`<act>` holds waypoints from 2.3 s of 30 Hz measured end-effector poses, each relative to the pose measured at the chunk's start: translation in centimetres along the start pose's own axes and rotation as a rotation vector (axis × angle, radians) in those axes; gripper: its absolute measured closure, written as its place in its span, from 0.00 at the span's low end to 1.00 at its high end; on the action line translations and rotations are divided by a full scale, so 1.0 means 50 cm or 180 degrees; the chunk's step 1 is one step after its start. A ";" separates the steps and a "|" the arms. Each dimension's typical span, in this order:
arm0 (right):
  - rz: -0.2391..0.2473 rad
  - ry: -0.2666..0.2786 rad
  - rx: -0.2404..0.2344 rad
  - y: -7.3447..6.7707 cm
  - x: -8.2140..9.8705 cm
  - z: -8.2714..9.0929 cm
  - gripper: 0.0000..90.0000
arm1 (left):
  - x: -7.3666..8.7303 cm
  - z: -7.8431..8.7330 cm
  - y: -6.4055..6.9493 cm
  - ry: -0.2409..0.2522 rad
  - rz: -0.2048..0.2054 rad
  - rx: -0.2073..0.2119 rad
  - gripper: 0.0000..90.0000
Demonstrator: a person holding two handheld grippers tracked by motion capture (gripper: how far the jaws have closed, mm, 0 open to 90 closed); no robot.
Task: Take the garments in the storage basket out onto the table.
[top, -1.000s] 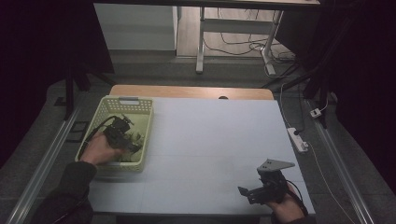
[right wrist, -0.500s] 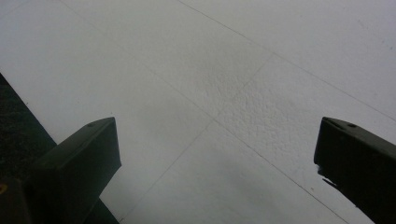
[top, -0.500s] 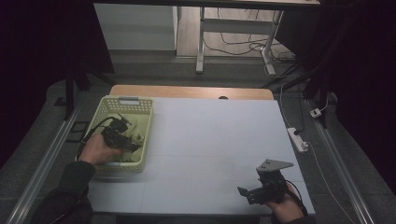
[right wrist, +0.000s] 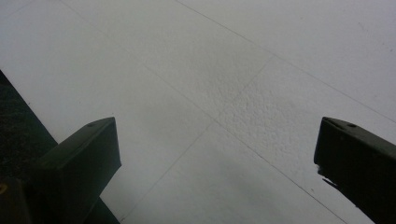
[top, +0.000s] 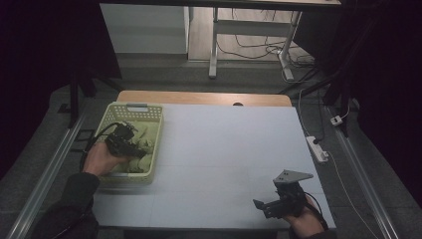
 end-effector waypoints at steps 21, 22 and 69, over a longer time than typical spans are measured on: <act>-0.0044 0.0016 0.0008 0.002 0.000 0.001 0.00 | -0.048 0.149 -0.004 0.1119 0.0163 -0.0094 0.63; -0.0046 0.0016 0.0008 0.002 0.000 0.001 0.00 | -0.051 0.155 -0.001 0.1145 0.0153 -0.0104 0.63; -0.0092 0.0029 0.0015 0.005 0.001 0.002 0.00 | -0.314 0.278 0.213 0.1751 -0.0509 0.0386 0.63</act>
Point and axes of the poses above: each handheld gripper's, and its own axes: z roughly backward along the jaws, x roughly out of its underside, y roughly to its right, the point moved 6 cm from there along -z, roughly forward along the jaws, and after that the axes turned 4 degrees about z, right-handed, at the moved point
